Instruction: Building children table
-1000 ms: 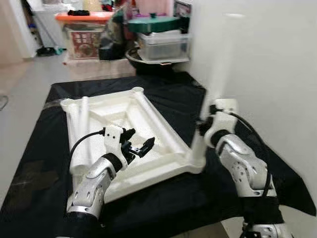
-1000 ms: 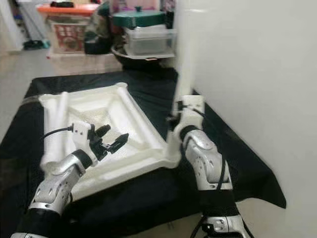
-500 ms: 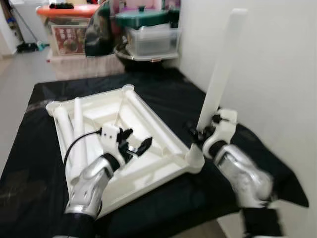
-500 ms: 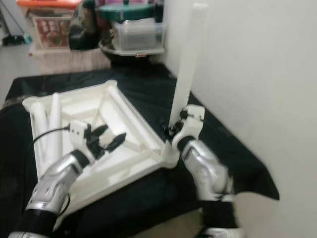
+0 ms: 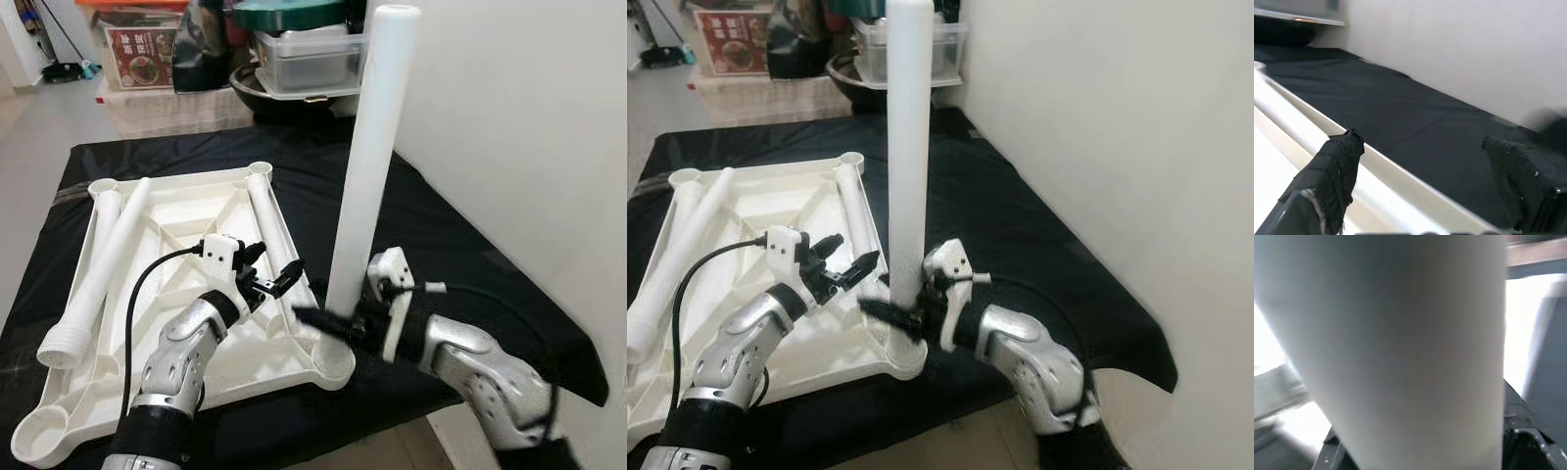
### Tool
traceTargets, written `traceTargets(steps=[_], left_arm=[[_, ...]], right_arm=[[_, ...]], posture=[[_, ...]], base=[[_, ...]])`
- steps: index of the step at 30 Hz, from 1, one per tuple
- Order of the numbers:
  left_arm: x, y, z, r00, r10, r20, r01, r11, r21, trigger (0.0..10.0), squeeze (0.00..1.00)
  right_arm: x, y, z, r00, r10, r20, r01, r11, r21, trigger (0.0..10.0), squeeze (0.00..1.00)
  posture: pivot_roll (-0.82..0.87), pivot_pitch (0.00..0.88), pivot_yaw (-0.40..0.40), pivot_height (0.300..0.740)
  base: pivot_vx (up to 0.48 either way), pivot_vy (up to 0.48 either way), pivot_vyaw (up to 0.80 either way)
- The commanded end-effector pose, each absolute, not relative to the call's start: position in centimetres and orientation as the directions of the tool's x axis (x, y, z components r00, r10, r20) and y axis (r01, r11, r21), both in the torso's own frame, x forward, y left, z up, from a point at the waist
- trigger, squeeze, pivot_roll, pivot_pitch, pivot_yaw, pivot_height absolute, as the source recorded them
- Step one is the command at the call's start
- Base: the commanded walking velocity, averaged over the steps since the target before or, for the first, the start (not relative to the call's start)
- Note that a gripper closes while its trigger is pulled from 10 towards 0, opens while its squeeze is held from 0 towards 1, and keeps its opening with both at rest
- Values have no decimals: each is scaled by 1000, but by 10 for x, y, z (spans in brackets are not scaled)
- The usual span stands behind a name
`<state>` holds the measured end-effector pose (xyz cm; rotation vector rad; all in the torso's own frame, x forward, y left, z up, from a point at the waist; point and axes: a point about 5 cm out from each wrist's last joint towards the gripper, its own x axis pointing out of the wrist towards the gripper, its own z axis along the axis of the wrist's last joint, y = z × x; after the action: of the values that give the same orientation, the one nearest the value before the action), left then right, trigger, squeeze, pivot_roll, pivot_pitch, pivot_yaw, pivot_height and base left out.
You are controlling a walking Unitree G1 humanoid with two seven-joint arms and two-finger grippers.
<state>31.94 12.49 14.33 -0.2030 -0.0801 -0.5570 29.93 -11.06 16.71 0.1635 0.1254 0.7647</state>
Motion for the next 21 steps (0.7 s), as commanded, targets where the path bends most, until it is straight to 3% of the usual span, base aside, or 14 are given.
traceTargets(steps=[1, 2, 3, 5, 8, 10, 11, 16, 17, 19, 20, 21], left_arm=[[319, 127, 142, 851, -511, 122, 525, 832, -179, 10000, 0], [319, 126, 142, 850, -513, 121, 527, 831, -179, 10000, 0], [319, 126, 142, 850, -513, 120, 527, 831, -179, 10000, 0], [318, 127, 142, 850, -513, 120, 527, 831, -179, 10000, 0], [319, 127, 142, 850, -512, 120, 526, 831, -179, 10000, 0], [319, 127, 141, 850, -512, 119, 526, 831, -179, 10000, 0], [319, 127, 141, 850, -513, 119, 526, 831, -180, 10000, 0], [319, 126, 141, 850, -514, 118, 527, 830, -181, 10000, 0], [319, 126, 141, 849, -515, 117, 528, 830, -181, 10000, 0], [319, 126, 140, 849, -515, 117, 528, 829, -182, 10000, 0], [319, 126, 140, 849, -515, 116, 528, 830, -183, 10000, 0], [319, 126, 140, 850, -514, 116, 527, 830, -183, 10000, 0]], right_arm=[[307, -121, 161, 785, 614, -80, -587, 779, 218, 0, 0], [326, -153, 160, 954, 280, -110, -245, 936, 252, 0, 0], [329, -168, 157, 982, 130, -134, -91, 961, 261, 0, 0], [328, -180, 153, 986, -17, -168, 60, 966, 251, 0, 0], [321, -175, 149, 981, -36, -191, 79, 972, 220, 0, 0], [317, -157, 149, 979, 85, -185, -47, 979, 200, 0, 0], [314, -146, 151, 972, 161, -173, -130, 976, 174, 10000, 0], [308, -122, 156, 933, 333, -135, -302, 931, 205, 10000, 0], [308, -120, 160, 922, 373, -105, -344, 912, 222, 10000, 1000], [310, -120, 164, 920, 384, -78, -357, 904, 237, 10000, 1000], [312, -119, 171, 904, 425, -50, -402, 883, 242, 10000, 675], [313, -119, 177, 892, 450, -32, -430, 869, 244, 10000, 675]], posture=[[-95, 0, -51, 740], [-94, 0, -49, 740], [-95, 0, -49, 740], [-94, 0, -48, 740], [-96, 0, -48, 740], [-98, 0, -47, 740], [-100, 0, -44, 740], [-103, 0, -43, 740], [-103, 0, -43, 740], [-100, 0, -46, 740], [-99, 0, -49, 740], [-99, 0, -49, 740]], base=[[0, 0, 0], [0, 0, 0], [0, 0, 0], [0, 0, 0], [0, 0, 0], [0, 0, 0], [0, 0, 0], [0, 0, 0], [0, 0, 0], [0, 0, 0], [0, 0, 0], [0, 0, 0]])
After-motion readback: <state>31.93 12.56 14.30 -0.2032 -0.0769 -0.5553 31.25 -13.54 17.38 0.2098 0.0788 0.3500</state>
